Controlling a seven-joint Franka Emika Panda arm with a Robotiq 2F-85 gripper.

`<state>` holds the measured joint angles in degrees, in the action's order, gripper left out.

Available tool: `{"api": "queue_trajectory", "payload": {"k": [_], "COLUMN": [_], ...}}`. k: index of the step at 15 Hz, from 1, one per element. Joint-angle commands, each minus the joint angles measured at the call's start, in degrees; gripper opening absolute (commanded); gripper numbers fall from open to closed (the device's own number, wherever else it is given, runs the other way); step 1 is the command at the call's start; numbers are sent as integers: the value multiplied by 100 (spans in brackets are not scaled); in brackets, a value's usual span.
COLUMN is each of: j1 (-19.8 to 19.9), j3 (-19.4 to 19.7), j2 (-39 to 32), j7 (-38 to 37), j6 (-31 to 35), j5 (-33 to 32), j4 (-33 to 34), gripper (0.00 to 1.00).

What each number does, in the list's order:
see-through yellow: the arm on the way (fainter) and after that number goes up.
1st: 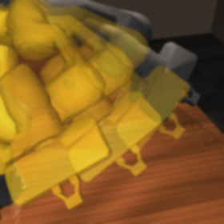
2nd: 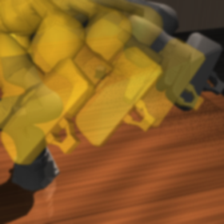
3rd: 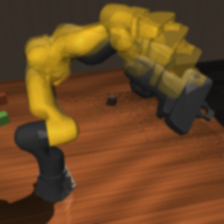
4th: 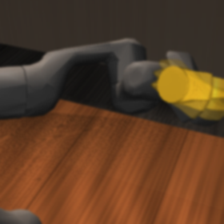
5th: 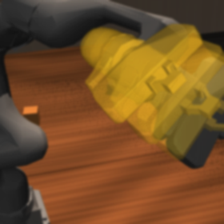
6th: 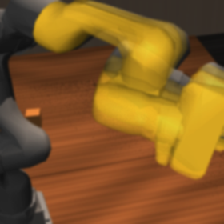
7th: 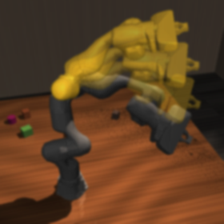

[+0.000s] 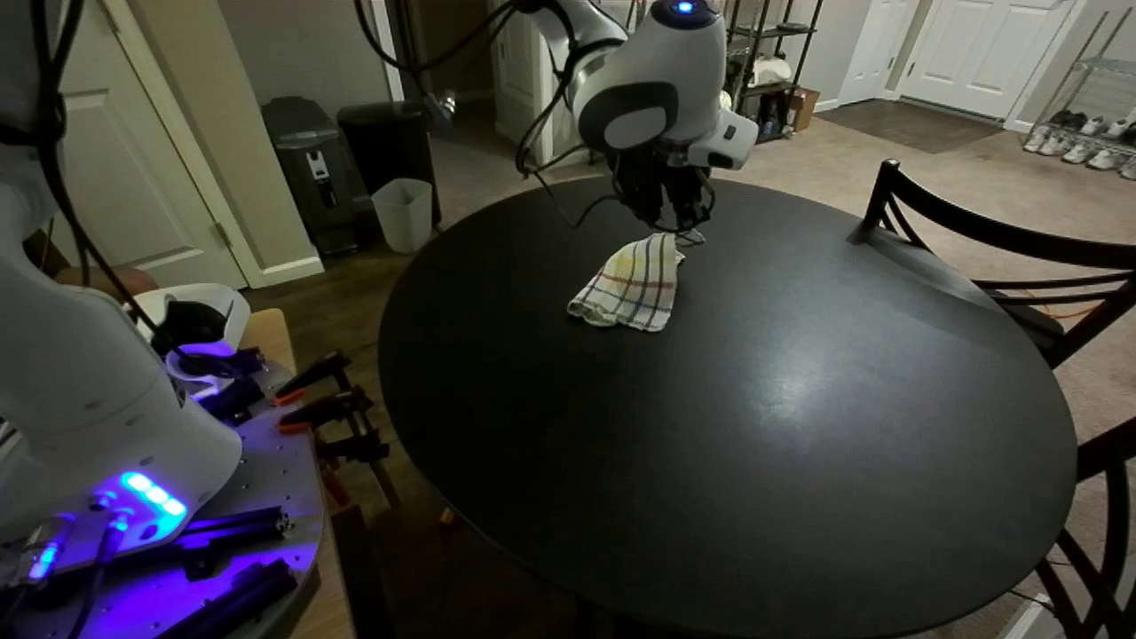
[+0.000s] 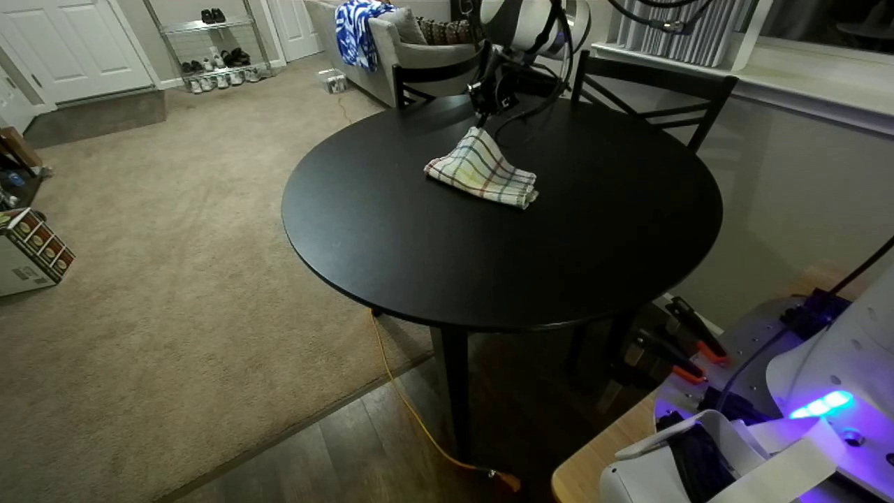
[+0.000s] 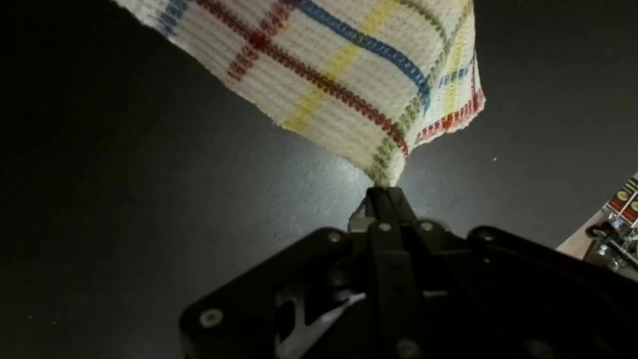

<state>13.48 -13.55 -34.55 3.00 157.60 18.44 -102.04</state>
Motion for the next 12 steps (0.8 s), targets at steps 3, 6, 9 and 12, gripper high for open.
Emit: {"api": "queue_trajectory", "payload": {"k": [3,6,9,12], "j1": [39,-24,-74,-187], "j3": [-199,-296,-425,-288], "j2": [953,1376,1766,1802], "j7": [690,820,902,865], "j6": [108,336,555,372], "j5": [254,330,513,439], "j4": [-1622,-2462,-3172,-3114], "gripper": [0,0,0,0]}}
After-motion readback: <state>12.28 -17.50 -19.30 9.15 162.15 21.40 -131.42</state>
